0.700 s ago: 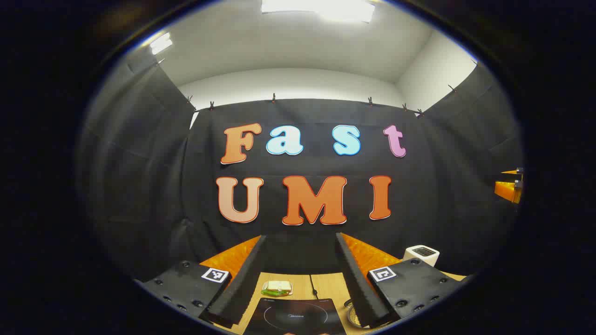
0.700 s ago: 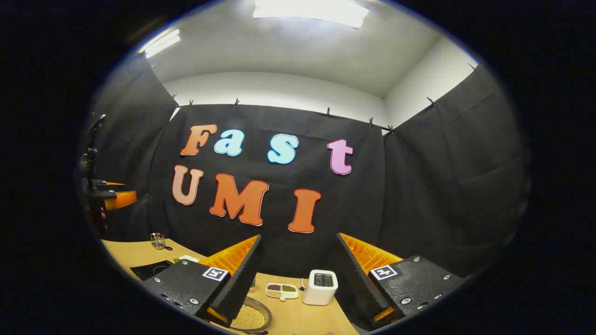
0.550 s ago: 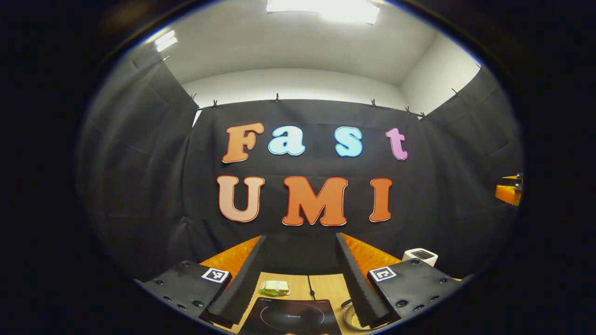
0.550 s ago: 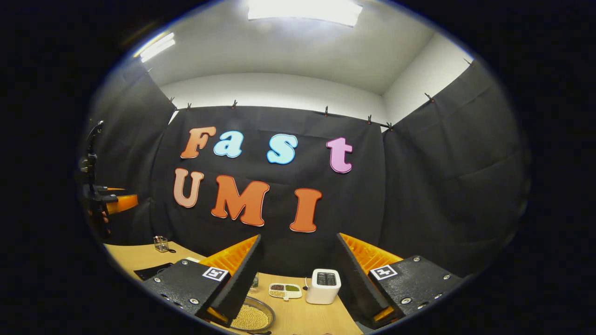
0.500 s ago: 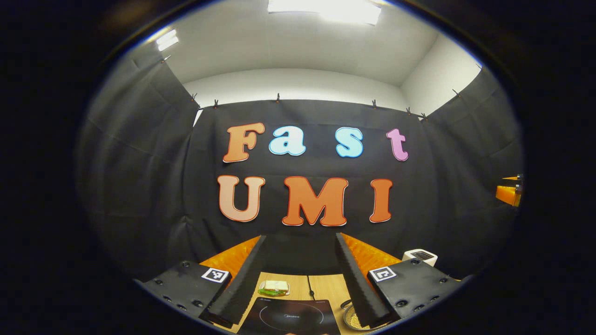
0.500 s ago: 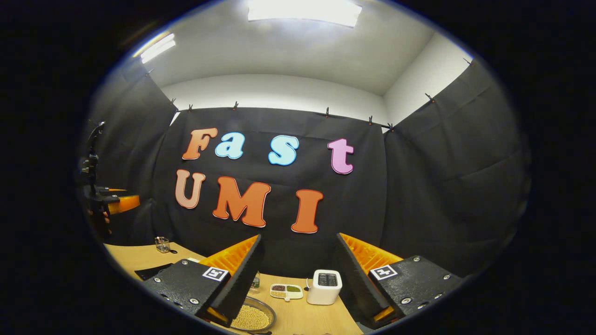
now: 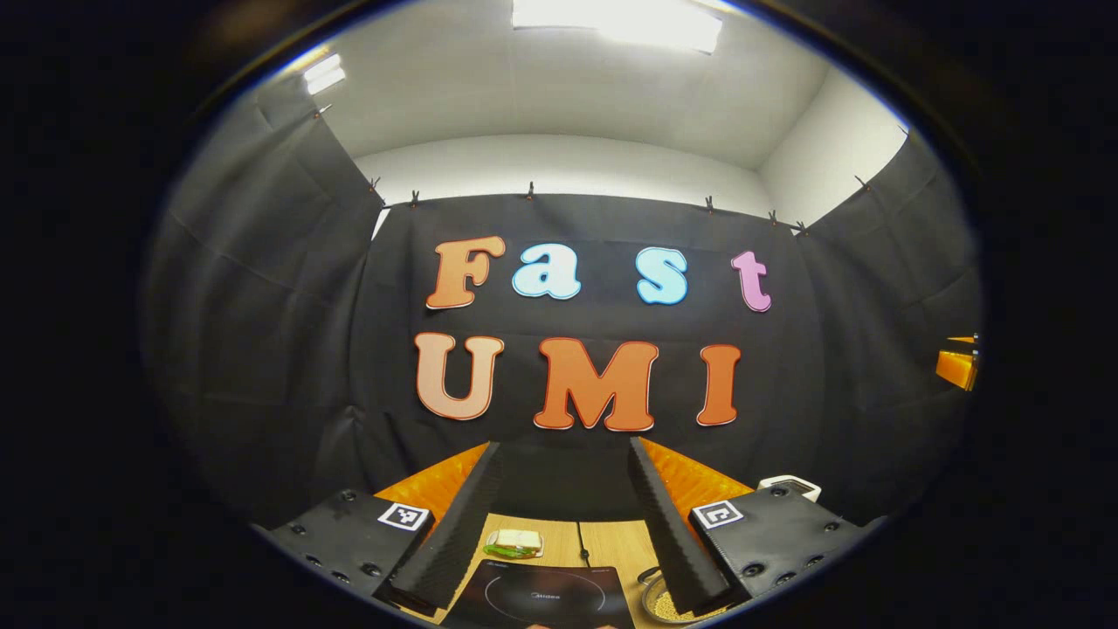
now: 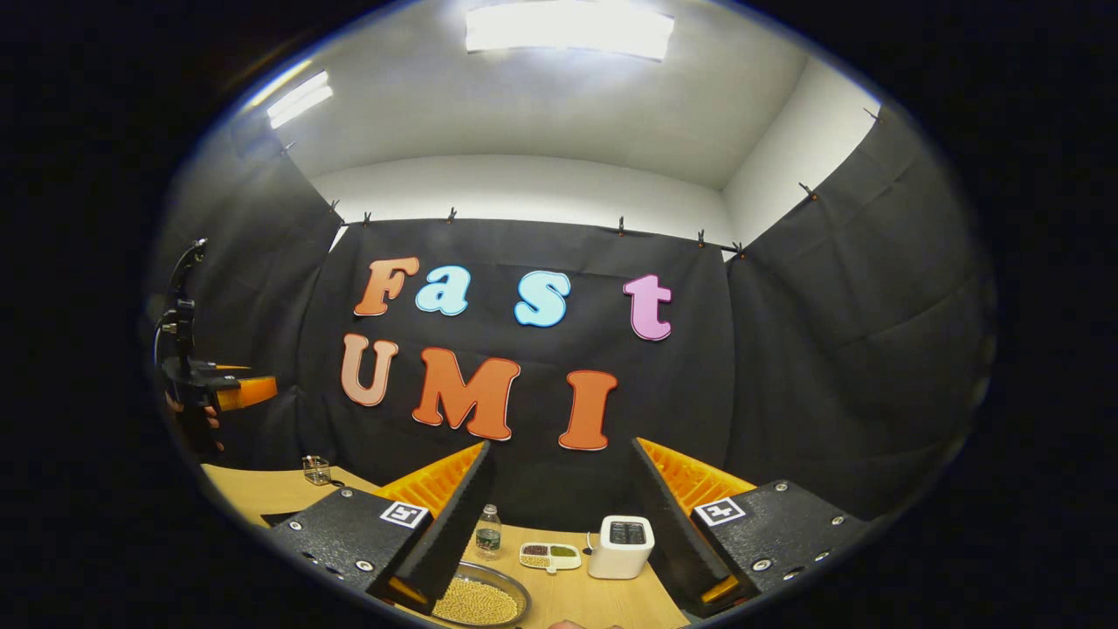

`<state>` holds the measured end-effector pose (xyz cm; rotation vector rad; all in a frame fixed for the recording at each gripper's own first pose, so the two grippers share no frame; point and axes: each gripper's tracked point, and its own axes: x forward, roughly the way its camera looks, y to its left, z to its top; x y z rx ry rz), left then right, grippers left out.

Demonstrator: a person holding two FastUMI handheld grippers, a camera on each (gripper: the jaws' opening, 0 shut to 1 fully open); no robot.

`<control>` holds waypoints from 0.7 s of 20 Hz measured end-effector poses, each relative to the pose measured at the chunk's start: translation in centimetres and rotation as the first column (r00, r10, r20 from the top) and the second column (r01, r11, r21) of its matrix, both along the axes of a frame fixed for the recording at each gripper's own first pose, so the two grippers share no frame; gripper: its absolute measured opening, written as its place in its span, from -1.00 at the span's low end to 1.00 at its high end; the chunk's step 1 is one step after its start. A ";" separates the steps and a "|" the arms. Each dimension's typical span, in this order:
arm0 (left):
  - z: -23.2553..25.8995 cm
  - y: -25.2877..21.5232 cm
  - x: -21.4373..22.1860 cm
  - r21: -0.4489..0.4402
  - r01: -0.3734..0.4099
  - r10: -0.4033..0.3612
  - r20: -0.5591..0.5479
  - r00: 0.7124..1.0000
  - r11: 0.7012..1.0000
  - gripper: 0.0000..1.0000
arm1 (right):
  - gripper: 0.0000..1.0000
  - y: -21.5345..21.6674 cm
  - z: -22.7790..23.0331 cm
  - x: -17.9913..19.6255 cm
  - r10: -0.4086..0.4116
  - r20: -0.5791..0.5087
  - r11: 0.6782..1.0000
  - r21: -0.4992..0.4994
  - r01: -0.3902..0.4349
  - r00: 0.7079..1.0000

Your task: First push the handle of the pot to place it horizontally, then grasp the pot with both hands and set it on the induction cooktop.

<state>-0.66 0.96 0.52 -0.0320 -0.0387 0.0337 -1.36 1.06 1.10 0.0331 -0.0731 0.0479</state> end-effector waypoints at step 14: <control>0.0 2.3 -0.5 0.000 -0.044 0.044 0.032 0.999 0.999 0.92 | 0.90 2.3 -3.0 0.6 0.048 -0.091 0.999 0.019 -0.047 0.995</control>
